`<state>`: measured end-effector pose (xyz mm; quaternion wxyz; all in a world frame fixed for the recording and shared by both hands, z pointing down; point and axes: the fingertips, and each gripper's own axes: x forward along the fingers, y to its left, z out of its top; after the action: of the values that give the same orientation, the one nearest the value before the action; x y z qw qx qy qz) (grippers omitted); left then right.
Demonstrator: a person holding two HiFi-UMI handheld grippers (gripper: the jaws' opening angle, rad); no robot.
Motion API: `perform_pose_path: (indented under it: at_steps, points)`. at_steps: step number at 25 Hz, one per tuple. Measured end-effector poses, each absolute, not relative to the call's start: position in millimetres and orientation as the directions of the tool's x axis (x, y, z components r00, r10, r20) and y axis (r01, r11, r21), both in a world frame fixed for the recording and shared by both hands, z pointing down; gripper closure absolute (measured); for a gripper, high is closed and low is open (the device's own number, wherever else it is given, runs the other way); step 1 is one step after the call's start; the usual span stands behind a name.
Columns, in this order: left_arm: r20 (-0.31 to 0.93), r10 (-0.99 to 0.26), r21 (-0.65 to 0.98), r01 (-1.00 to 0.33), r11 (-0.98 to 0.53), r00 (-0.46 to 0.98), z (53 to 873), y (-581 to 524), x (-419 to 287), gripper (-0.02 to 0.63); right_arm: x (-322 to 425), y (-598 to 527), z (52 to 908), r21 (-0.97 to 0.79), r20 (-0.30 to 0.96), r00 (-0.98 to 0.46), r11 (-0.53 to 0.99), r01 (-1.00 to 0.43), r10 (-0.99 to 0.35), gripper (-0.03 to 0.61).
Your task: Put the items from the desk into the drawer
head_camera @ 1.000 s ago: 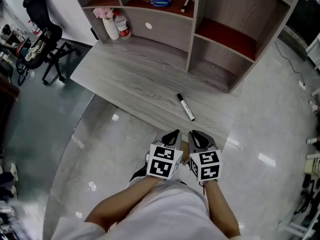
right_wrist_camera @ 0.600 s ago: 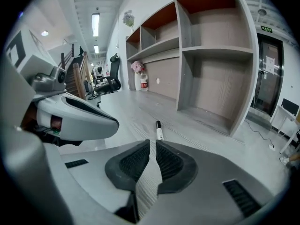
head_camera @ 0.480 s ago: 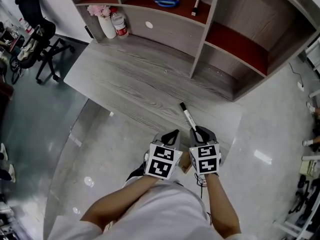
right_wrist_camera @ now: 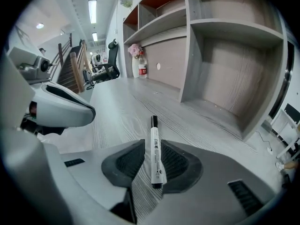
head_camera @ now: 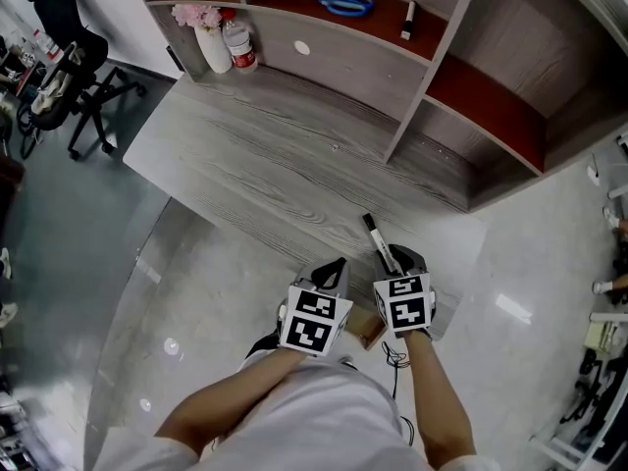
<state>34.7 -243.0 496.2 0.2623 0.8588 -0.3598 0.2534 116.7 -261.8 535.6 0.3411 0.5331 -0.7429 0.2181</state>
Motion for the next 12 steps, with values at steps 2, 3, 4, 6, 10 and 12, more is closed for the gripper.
perform_pose_path:
  at_steps: [2,3,4,6,10,12]
  points:
    - [0.629,-0.484,0.269,-0.754,-0.599,0.609,499,-246,31,0.612,117,-267,542,0.036,0.753,-0.195,0.335,-0.941,-0.628,0.5]
    - [0.63,-0.484,0.269,-0.755,-0.598,0.607,499,-246,30,0.612,117,-269,545,0.036,0.76,-0.192,0.335,-0.941,-0.621,0.495]
    - [0.632,-0.483,0.268,-0.756,-0.598,0.606,500,-247,28,0.612,117,-270,548,0.037,0.768,-0.188,0.335,-0.941,-0.613,0.494]
    - [0.633,-0.483,0.268,-0.756,-0.597,0.605,501,-247,27,0.612,118,-272,554,0.039,0.783,-0.179,0.334,-0.942,-0.596,0.492]
    - [0.636,-0.483,0.26,-0.757,-0.6,0.601,502,-248,22,0.612,119,-274,559,0.011,0.798,-0.187,0.323,-0.946,-0.573,0.499]
    - [0.64,-0.483,0.255,-0.759,-0.599,0.597,503,-247,20,0.612,117,-274,559,-0.009,0.8,-0.198,0.319,-0.948,-0.566,0.517]
